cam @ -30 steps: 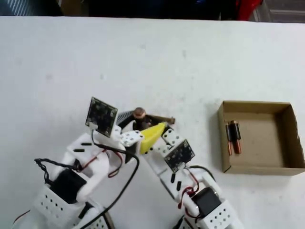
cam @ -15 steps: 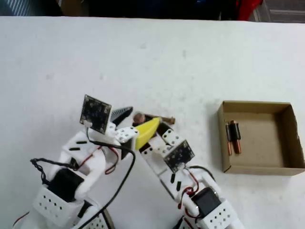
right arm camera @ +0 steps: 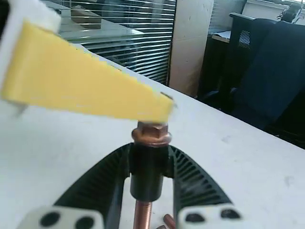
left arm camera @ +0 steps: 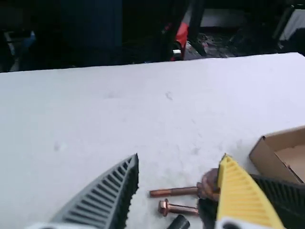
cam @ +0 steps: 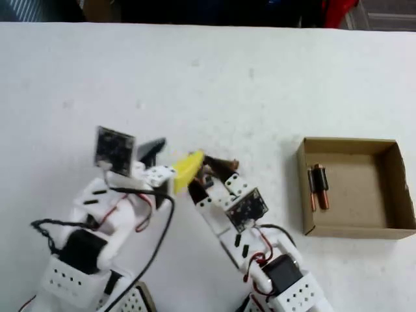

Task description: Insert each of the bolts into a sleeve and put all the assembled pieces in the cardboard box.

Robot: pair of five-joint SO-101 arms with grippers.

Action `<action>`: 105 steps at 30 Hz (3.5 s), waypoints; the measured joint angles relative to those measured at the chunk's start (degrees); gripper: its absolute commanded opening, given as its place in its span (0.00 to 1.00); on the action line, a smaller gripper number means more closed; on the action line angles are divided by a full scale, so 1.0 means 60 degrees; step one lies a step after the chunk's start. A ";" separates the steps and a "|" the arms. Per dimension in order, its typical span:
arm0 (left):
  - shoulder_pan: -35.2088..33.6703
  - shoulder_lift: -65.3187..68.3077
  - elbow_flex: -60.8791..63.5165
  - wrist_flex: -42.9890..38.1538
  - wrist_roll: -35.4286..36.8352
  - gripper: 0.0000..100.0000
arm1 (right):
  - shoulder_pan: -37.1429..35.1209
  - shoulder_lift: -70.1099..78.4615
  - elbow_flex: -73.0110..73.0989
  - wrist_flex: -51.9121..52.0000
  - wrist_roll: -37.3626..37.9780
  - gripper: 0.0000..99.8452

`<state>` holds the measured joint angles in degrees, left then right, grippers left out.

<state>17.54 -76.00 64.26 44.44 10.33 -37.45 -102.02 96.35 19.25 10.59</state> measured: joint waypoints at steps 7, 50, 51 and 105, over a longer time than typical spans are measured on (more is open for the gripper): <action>-0.1407 -0.1084 0.0000 0.0381 0.0000 0.27 | 0.0615 0.0000 0.0000 0.0000 0.0000 0.02; -0.4293 -0.4689 0.3663 0.3516 -0.1568 0.02 | 0.8777 1.1223 -1.0212 0.4762 0.0088 0.02; -0.4293 -0.4689 0.3663 0.3678 -0.1568 0.02 | 0.8952 1.1722 -1.0212 0.4484 0.0366 0.02; -0.4293 -0.4689 0.5245 0.4469 -0.1656 0.02 | 0.6608 1.2088 -1.0505 0.6901 0.2725 0.18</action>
<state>-8.22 -104.13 95.74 71.25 0.40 2.20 -29.49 33.32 60.66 26.95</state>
